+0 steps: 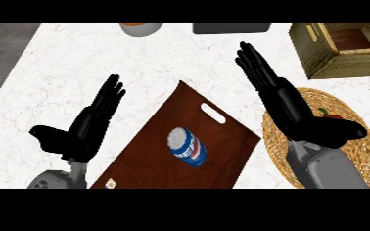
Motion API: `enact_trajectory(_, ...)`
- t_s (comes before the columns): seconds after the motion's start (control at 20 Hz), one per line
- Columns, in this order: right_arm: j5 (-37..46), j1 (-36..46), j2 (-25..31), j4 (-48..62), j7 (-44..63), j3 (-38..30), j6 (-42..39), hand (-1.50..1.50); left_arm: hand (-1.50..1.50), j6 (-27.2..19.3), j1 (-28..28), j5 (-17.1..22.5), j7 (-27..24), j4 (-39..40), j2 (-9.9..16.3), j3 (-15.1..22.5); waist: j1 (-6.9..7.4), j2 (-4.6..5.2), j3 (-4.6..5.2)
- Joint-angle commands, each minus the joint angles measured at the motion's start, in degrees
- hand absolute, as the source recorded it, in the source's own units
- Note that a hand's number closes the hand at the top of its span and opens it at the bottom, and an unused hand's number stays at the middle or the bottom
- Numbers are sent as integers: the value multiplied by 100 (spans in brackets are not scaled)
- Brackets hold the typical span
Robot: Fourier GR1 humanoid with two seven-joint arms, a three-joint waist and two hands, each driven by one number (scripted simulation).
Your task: Pick the bell pepper from the placemat and place it in the basket
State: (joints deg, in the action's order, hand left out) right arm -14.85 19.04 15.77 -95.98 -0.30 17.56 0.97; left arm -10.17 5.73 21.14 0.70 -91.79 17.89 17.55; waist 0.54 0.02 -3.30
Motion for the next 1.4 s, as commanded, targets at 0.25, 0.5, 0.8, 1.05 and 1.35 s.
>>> enact_trajectory(0.25,-1837,292,1042,784,-324,-1747,-1627,150,0,-443,-835,-179,979,1234,515,-242,55,140,299)
enact_trajectory(0.5,-55,-583,841,620,-1343,-229,-2144,-150,0,-265,-1024,-249,874,1543,469,-156,-47,16,329)
enact_trajectory(0.8,1383,-217,1640,256,-503,-508,-1037,-150,0,-211,-1209,-217,886,1448,582,-243,-69,-17,351)
enact_trajectory(1.05,2208,137,3179,67,155,-1162,-1186,-150,0,-295,-1331,-221,974,1163,549,-189,-134,-50,349)
enact_trajectory(1.35,1754,558,4591,-228,691,-1674,-2653,-150,0,-262,-1360,-170,1070,1162,604,-295,-131,-41,344)
